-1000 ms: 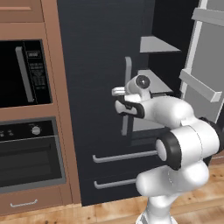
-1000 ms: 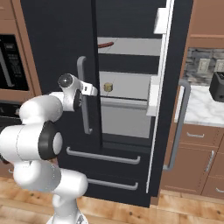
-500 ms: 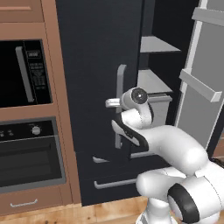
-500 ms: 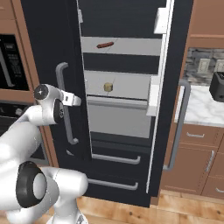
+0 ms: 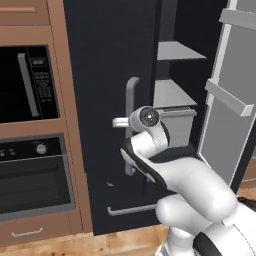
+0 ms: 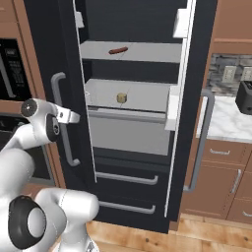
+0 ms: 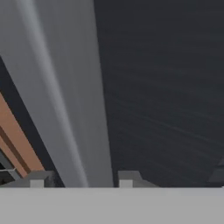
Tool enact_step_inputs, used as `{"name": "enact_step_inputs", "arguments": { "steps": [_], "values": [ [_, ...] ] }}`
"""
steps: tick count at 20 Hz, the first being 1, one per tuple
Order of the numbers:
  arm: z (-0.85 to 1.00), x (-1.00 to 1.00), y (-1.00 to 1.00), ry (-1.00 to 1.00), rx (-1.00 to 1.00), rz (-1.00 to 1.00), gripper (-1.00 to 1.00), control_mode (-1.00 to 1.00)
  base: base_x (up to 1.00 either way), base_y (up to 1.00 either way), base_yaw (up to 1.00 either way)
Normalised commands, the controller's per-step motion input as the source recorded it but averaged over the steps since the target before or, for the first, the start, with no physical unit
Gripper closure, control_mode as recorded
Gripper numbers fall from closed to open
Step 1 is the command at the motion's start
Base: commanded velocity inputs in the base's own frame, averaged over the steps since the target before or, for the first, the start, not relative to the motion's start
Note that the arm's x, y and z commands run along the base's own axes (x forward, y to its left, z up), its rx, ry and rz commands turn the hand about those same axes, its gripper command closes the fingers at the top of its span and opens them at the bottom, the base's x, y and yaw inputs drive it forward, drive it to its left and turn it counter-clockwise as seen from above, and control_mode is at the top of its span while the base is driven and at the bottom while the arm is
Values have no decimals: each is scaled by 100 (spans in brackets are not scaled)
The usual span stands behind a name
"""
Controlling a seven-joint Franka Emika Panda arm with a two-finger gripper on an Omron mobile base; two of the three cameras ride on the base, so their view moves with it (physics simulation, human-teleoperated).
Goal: Retrieve the sausage and cheese from the fridge and place them on the cutting board on the counter.
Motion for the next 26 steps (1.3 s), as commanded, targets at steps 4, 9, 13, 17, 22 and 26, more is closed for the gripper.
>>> {"name": "enact_step_inputs", "arguments": {
  "steps": [4,9,13,17,22,26],
  "values": [
    [53,-63,-44,0,0,-2,-100,-100,0,0,0],
    [42,-77,-56,0,0,0,-100,-100,0,0,0],
    [31,-21,-60,0,0,0,-100,-100,0,0,0],
    [32,-5,-91,0,1,0,-100,-100,0,0,0],
    [41,0,-99,2,17,-1,-100,-100,0,0,0],
    [29,37,-67,11,30,-16,-100,-100,0,0,0]
  ]
}}
